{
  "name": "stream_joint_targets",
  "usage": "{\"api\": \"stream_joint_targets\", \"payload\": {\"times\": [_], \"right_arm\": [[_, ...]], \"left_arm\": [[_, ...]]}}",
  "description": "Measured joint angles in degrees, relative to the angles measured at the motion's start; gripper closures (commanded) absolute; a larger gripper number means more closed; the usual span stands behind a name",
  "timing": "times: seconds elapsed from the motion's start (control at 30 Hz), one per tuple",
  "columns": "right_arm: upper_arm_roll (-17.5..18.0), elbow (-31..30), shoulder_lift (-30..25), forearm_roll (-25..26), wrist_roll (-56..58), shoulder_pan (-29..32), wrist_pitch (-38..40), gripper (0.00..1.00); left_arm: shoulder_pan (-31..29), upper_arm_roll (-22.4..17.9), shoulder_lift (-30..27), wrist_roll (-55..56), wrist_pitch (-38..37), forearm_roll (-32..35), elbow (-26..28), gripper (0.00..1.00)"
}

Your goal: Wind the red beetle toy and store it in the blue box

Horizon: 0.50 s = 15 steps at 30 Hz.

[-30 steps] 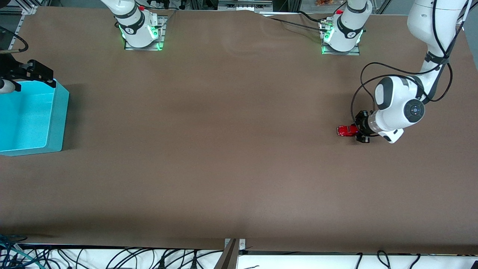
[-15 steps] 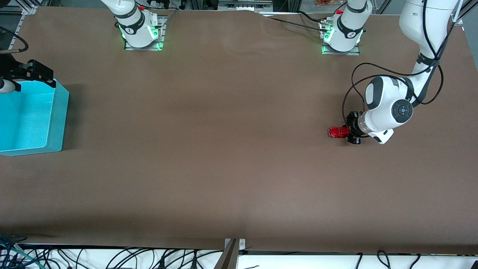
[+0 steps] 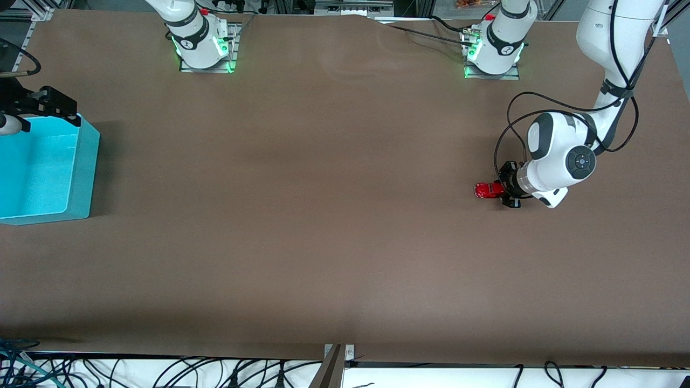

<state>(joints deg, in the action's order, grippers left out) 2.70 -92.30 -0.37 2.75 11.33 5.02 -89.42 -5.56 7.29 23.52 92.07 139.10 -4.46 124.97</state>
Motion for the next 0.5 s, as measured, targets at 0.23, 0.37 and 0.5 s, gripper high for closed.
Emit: {"api": "stream_joint_targets", "payload": {"times": [0.23, 0.37, 0.5], "right_arm": [[0.0, 0.0, 0.0, 0.0, 0.0, 0.0, 0.0, 0.0], [0.0, 0.0, 0.0, 0.0, 0.0, 0.0, 0.0, 0.0], [0.0, 0.0, 0.0, 0.0, 0.0, 0.0, 0.0, 0.0]], "left_arm": [[-0.03, -1.95, -0.11, -1.46, -0.09, 0.0, 0.0, 1.0], [-0.05, -2.93, -0.14, -2.84, -0.11, 0.0, -0.01, 1.0], [-0.05, -4.09, -0.16, -4.18, -0.11, 0.0, -0.02, 1.0]]}}
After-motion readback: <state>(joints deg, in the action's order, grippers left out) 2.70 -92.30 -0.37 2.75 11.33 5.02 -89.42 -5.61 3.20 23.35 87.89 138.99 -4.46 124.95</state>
